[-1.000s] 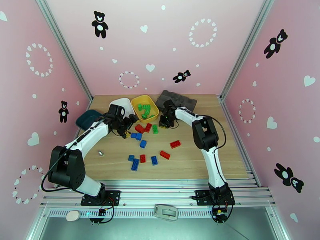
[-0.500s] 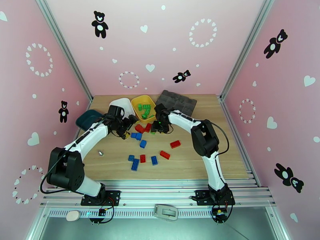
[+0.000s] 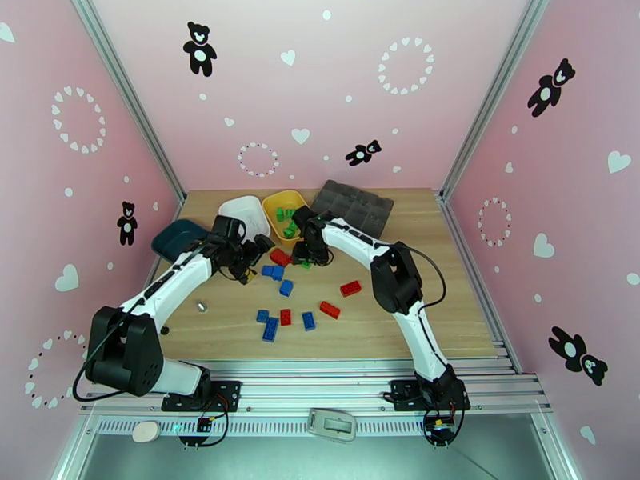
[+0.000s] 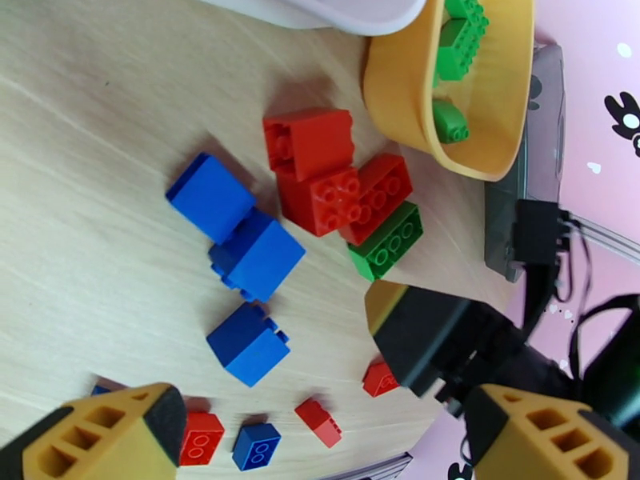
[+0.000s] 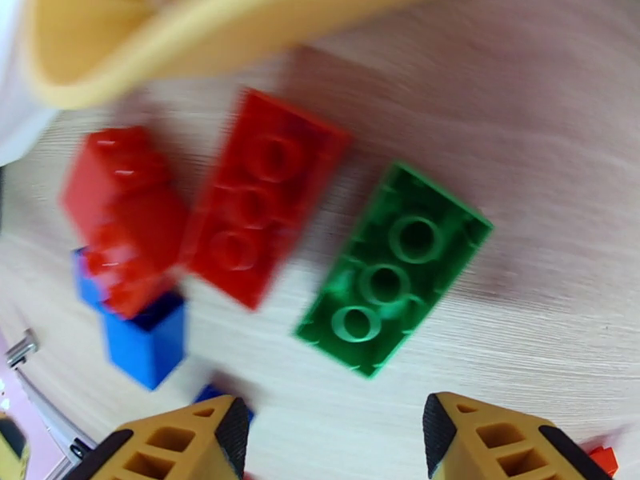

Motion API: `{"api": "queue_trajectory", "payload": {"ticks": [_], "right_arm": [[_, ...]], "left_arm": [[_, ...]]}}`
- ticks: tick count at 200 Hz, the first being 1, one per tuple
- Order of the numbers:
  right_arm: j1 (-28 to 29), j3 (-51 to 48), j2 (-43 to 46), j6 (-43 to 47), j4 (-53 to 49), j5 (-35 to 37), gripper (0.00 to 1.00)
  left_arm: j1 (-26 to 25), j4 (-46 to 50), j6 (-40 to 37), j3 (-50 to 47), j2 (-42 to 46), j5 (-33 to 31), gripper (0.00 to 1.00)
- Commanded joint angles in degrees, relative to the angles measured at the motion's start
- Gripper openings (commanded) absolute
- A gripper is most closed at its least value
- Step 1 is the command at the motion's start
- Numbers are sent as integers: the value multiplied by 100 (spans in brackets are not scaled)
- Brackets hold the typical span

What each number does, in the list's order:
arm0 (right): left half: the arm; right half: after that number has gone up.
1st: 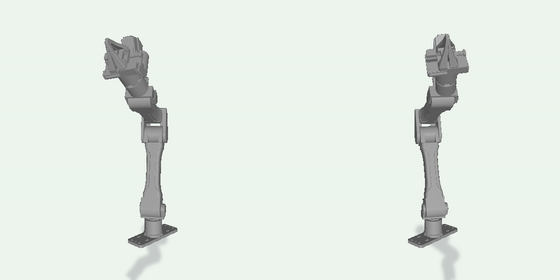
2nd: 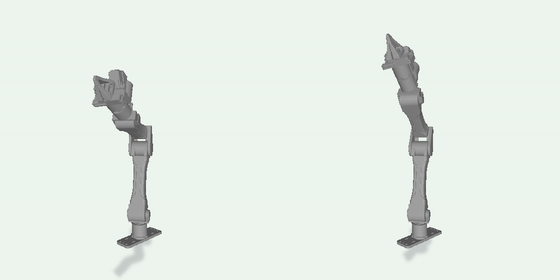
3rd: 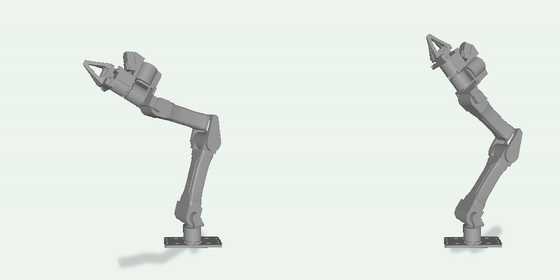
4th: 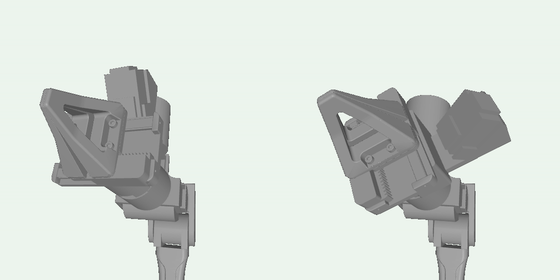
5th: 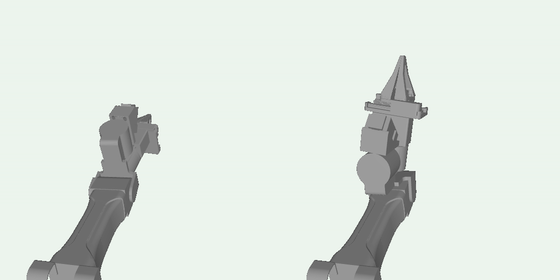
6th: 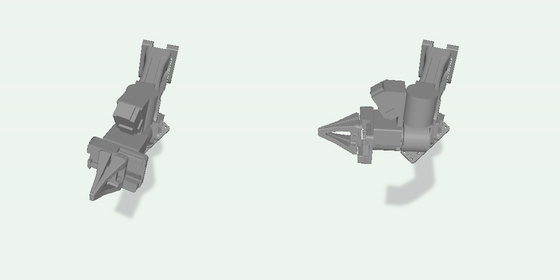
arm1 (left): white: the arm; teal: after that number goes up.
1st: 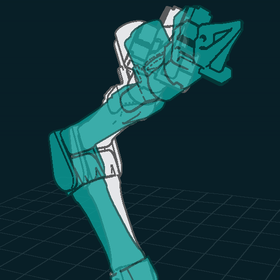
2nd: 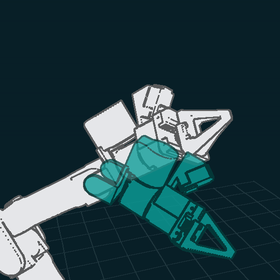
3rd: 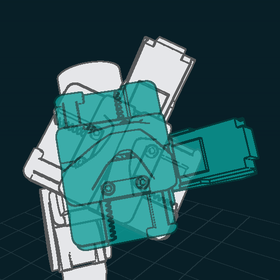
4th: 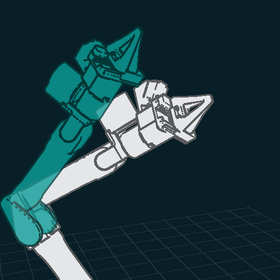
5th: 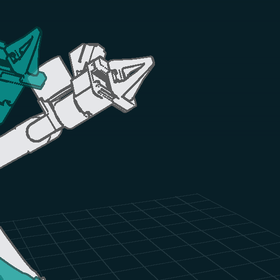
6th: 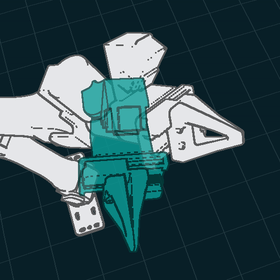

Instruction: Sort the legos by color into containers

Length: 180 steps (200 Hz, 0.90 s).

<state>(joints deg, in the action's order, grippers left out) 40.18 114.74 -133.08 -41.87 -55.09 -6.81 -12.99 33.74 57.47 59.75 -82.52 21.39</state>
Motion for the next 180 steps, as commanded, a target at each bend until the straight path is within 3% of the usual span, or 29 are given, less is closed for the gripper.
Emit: {"api": "queue_trajectory", "payload": {"ticks": [1,80,119,180], "right_arm": [[89,145,-145,-111,-257,102,63],[119,639,-694,-200,-441,315,65],[70,1148,-1083,-242,-656,554,62],[-140,1090,-1012,-357,-588,746,53]], "left_arm": [[82,106,-124,-86,193,-49,98],[152,178,-241,-16,150,46,98],[183,296,-311,11,195,53,98],[227,381,-349,28,218,46,98]]}}
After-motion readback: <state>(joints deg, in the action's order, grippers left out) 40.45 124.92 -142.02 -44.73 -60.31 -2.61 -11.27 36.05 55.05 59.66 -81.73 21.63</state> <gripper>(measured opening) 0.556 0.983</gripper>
